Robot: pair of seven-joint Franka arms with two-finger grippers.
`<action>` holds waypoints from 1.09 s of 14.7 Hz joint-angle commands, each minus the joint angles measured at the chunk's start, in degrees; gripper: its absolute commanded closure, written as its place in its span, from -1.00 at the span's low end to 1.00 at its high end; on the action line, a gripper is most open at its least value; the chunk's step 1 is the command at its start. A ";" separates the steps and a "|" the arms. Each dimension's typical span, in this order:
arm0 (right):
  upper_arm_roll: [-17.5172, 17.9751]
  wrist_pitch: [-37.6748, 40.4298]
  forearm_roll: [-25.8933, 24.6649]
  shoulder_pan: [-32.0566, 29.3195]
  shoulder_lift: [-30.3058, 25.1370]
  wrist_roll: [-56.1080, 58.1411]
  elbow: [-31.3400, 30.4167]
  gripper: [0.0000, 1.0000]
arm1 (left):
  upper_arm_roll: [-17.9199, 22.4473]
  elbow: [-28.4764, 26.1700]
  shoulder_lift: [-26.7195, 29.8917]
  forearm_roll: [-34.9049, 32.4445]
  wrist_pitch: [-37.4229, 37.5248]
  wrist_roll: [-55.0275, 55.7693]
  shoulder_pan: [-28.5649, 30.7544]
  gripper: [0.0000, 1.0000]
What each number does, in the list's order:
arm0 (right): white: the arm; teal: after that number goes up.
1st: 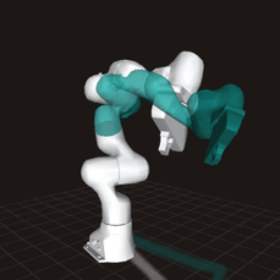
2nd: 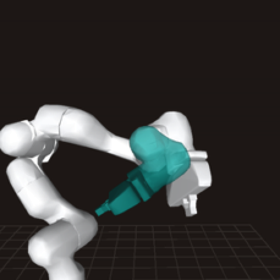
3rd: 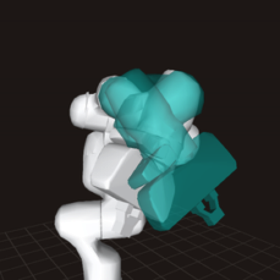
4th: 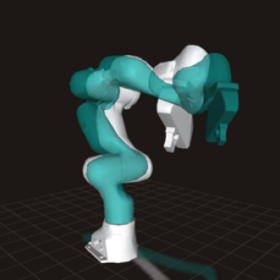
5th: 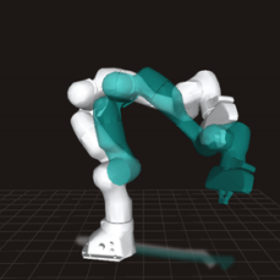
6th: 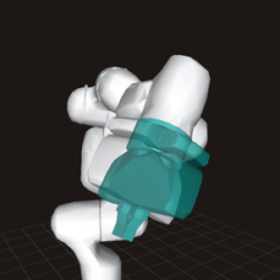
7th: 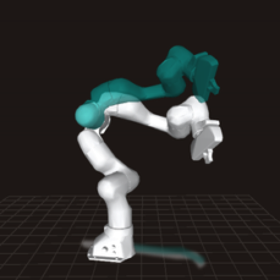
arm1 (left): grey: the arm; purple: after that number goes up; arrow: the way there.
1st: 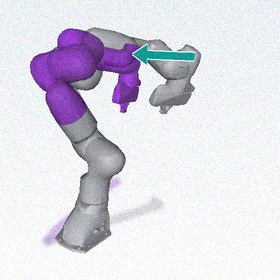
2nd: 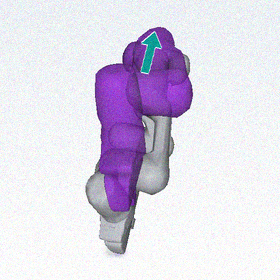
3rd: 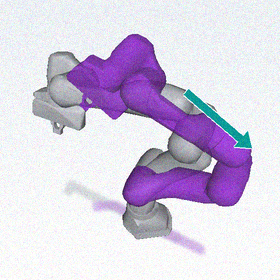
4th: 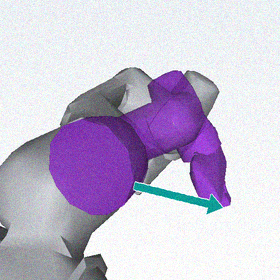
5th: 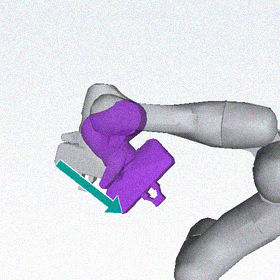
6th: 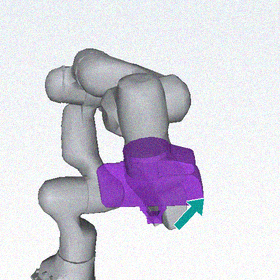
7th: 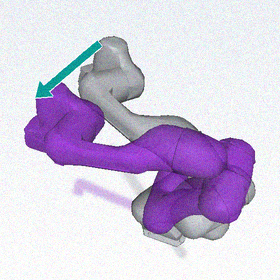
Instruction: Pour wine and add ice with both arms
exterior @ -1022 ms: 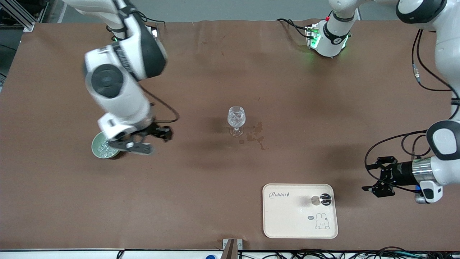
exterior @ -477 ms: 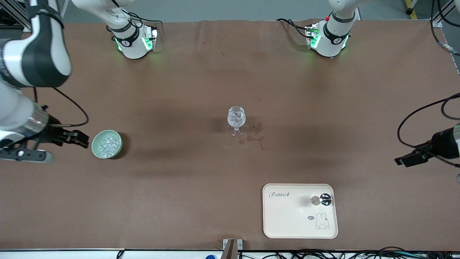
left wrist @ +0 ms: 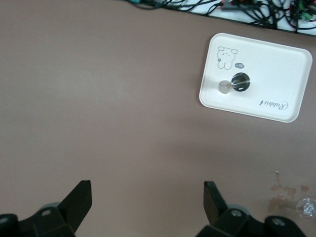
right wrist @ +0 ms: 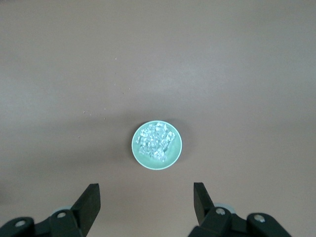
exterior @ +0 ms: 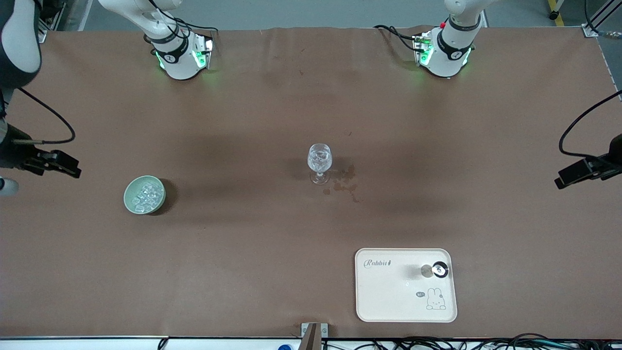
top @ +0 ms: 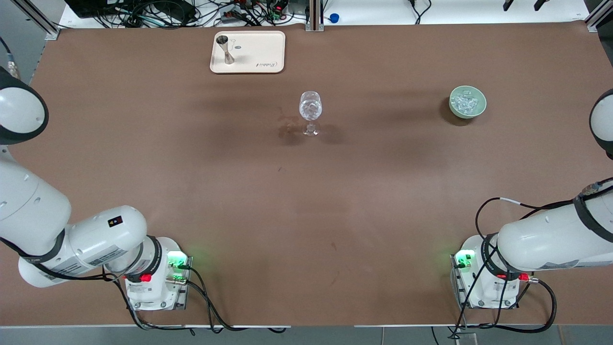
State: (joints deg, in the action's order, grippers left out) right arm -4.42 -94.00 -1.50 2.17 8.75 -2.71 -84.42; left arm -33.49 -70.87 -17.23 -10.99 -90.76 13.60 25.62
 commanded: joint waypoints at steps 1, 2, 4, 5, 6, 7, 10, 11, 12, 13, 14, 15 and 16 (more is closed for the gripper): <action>1.35 -0.57 -0.70 -1.12 -6.10 0.69 -6.44 -0.69 | 1.75 -5.49 6.83 -0.36 0.14 -4.18 -2.04 -1.00; 1.35 -0.57 -0.69 -1.12 -7.85 0.69 -7.94 -0.69 | 4.64 -7.34 9.29 0.34 0.23 -5.67 -4.24 -1.00; 1.35 -0.48 -0.61 -1.12 -11.11 0.69 -10.49 -0.69 | 12.26 -13.73 15.44 7.34 0.14 -6.82 -9.33 -1.00; 1.35 -0.31 -0.61 -1.12 -11.47 0.77 -10.50 -0.70 | 16.49 -16.47 17.91 10.08 0.05 -8.22 -12.92 -1.00; 1.35 -0.31 -0.61 -1.21 -11.48 1.56 -10.07 -0.71 | 20.27 -18.67 20.11 10.54 0.05 -9.37 -16.53 -1.00; 1.17 -0.31 -0.52 -1.38 -11.39 2.96 -9.28 -0.75 | 22.92 -21.04 22.39 10.55 0.05 -9.46 -20.04 -1.00; 1.08 -0.22 0.09 -3.49 -10.95 5.78 -6.29 -0.79 | 26.11 -25.27 26.01 10.11 -0.03 -9.38 -24.73 -1.00; 1.08 -0.22 0.10 -3.58 -10.77 5.79 -5.67 -0.80 | 26.28 -26.76 27.24 9.93 -0.21 -9.38 -25.35 -1.00; 1.08 -0.13 0.10 -3.58 -10.69 5.79 -5.06 -0.80 | 26.89 -28.00 28.47 9.84 -0.21 -9.03 -26.13 -1.00; 1.08 0.39 0.18 -3.67 -10.16 5.87 -4.10 -0.80 | 27.42 -28.18 28.65 9.76 -0.21 -9.03 -26.32 -1.00; 1.08 1.88 0.18 -3.67 -8.94 5.87 -2.17 -0.80 | 27.52 -28.01 28.39 9.84 -0.12 -9.46 -26.14 -1.00; 1.17 3.89 0.18 -3.75 -7.45 5.87 0.20 -0.80 | 27.43 -27.40 28.04 9.84 -0.04 -9.73 -25.97 -1.00; 1.17 6.00 0.27 -3.76 -6.39 5.87 2.05 -0.80 | 27.43 -26.78 27.95 9.93 0.05 -9.82 -25.88 -1.00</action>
State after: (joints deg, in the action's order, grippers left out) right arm -4.17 -91.68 -1.46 -0.54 -0.75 2.51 -87.42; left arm -6.69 -97.33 10.01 -1.22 -90.00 4.82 -0.10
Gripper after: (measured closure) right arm 0.097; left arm 0.000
